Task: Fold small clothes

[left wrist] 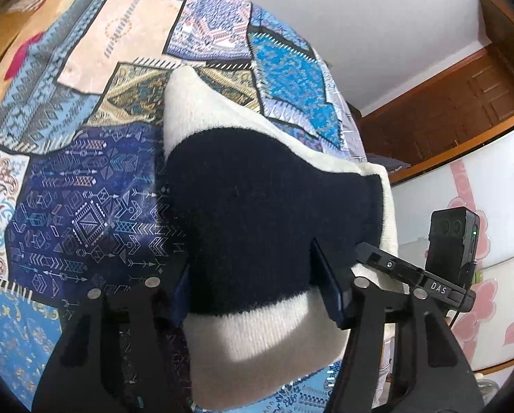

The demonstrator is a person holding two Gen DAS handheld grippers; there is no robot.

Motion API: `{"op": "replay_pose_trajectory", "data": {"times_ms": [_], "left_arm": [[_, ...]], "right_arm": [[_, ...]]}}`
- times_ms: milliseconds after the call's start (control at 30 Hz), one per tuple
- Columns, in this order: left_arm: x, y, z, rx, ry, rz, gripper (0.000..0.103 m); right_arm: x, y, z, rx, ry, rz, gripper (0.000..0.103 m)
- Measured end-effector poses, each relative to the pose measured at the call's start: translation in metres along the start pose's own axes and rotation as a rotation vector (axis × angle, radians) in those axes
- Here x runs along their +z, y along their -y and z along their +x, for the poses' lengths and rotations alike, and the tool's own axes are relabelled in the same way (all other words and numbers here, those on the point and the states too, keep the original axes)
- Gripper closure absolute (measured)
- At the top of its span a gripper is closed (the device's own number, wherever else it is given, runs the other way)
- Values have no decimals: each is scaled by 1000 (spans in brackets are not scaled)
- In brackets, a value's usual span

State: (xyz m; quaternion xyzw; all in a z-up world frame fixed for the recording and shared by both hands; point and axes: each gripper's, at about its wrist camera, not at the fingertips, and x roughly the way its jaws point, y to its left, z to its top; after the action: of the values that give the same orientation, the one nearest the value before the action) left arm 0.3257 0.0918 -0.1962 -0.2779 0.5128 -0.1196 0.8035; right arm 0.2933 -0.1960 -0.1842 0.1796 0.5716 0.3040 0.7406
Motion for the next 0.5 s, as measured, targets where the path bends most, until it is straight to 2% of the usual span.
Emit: {"op": "replay_pose_trajectory", "data": {"times_ms": [367, 500], "left_arm": [[-4, 14, -48, -33, 84, 26, 45], [-9, 13, -71, -23, 119, 43, 45]], "right_arm": [[5, -48, -26, -11, 60, -99, 60], [4, -67, -28, -5, 72, -135, 60]]}}
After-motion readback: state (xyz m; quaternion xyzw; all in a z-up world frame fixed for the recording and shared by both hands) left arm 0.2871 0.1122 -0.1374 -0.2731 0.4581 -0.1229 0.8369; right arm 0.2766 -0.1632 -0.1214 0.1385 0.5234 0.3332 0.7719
